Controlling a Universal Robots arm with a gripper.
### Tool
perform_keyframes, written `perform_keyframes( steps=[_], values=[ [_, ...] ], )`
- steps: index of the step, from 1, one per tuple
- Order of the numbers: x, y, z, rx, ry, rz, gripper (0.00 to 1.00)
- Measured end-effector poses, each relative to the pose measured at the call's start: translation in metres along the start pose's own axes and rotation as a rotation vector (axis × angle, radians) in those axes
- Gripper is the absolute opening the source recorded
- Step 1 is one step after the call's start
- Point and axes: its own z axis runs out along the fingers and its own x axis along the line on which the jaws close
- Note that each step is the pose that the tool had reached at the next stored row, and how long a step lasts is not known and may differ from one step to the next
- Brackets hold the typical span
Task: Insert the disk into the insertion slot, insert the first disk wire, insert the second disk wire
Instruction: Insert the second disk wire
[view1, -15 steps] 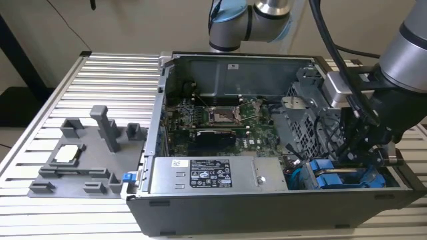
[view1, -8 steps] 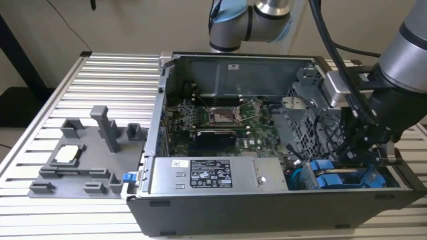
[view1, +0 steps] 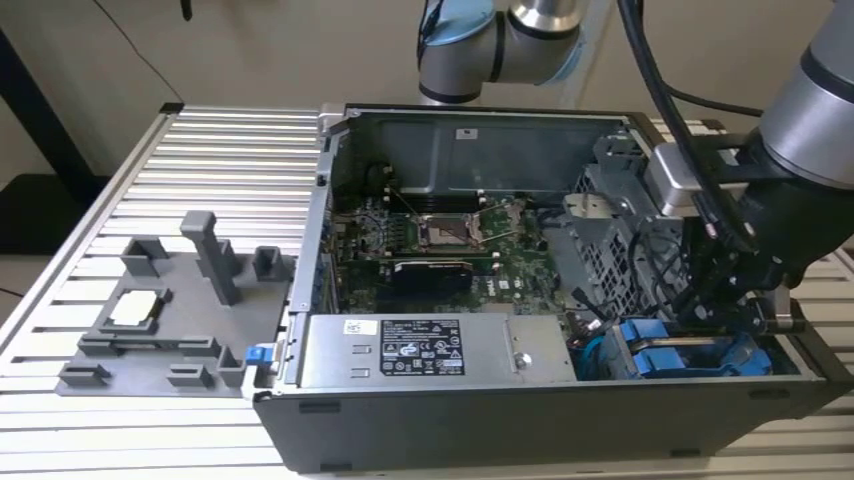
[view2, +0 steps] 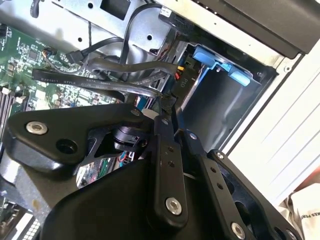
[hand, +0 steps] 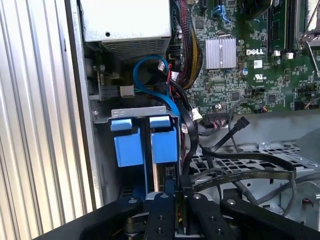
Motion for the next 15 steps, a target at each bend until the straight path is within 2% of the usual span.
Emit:
perform_keyframes(
  steps=[10,15],
  values=[
    [0.0003,0.0003,0.0033,0.0001,0.0003,0.0,0.16],
    [0.0005,0.0005,0.0057,0.0002,0.003,0.0,0.16]
  ],
)
